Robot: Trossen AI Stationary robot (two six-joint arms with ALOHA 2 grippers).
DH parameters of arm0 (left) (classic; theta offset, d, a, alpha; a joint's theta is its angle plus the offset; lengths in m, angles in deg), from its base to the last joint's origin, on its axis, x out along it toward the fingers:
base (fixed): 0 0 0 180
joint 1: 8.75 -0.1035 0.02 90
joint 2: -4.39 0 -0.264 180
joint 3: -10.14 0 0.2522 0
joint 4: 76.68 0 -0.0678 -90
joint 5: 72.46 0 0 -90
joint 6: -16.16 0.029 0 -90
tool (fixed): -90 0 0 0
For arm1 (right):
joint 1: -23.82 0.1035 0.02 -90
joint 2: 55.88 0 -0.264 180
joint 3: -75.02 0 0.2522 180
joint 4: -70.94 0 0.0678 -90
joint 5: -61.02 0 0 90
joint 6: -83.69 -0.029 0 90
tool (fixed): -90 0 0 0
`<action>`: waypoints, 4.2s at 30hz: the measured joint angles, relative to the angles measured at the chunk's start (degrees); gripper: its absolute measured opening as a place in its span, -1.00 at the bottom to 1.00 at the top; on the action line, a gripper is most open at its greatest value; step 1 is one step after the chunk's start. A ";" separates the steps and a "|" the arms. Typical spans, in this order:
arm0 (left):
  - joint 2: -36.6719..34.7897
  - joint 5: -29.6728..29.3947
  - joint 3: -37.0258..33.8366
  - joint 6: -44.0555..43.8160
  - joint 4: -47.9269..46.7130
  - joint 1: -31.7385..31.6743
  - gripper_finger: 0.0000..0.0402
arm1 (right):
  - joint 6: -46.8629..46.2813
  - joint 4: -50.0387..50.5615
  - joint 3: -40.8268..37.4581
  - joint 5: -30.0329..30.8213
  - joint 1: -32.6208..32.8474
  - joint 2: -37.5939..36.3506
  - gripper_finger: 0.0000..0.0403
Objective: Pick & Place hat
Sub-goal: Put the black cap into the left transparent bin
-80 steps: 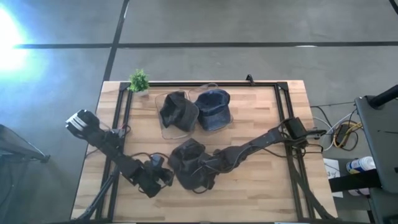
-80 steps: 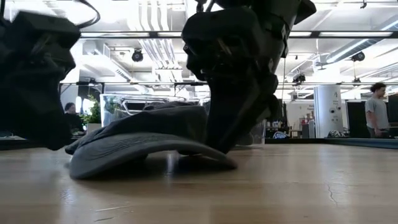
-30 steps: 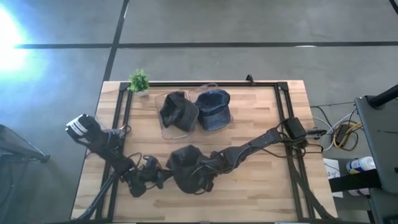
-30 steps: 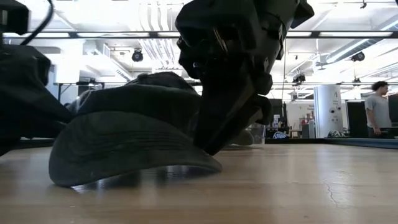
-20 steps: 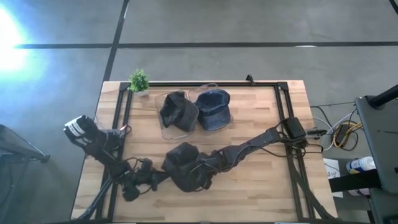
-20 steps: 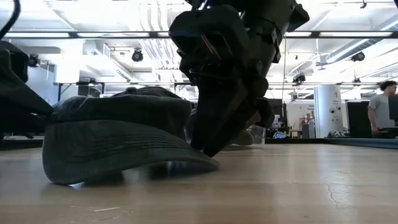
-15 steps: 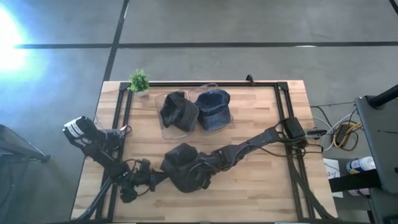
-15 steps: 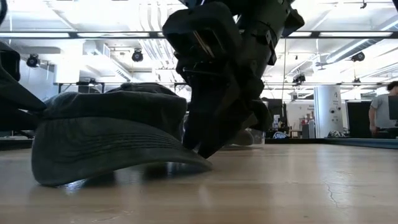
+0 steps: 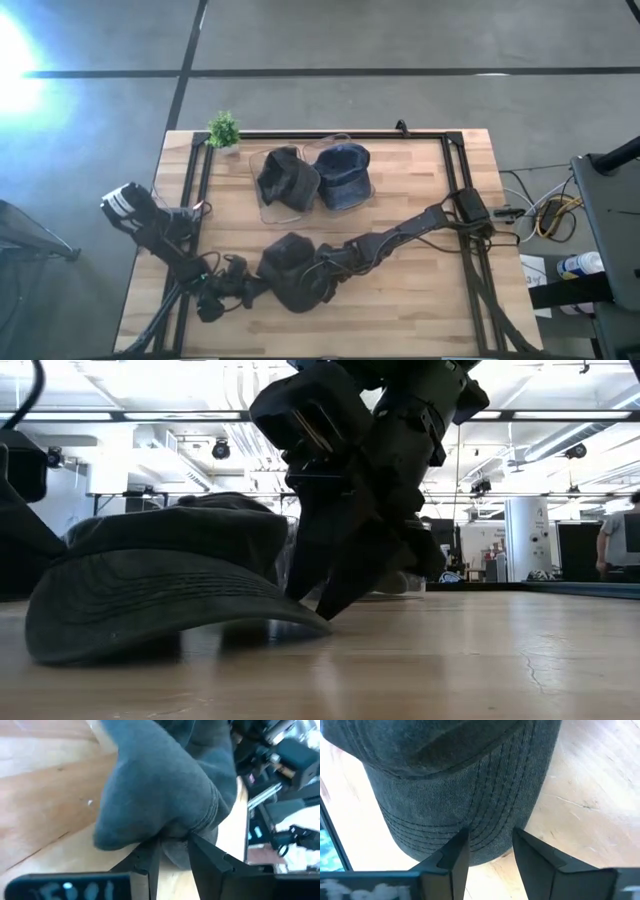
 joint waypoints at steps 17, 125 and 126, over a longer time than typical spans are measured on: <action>-5.04 5.87 2.29 -6.38 -11.87 1.98 0.08 | -2.65 -3.58 -2.01 0.34 -0.09 -0.02 0.14; -12.45 24.67 -11.59 45.62 42.93 -55.13 -0.81 | -6.50 27.84 4.18 22.12 8.26 -10.93 0.06; -12.84 25.29 -11.55 45.61 42.72 -55.13 -0.76 | -6.50 27.84 4.18 22.12 8.26 -10.93 0.06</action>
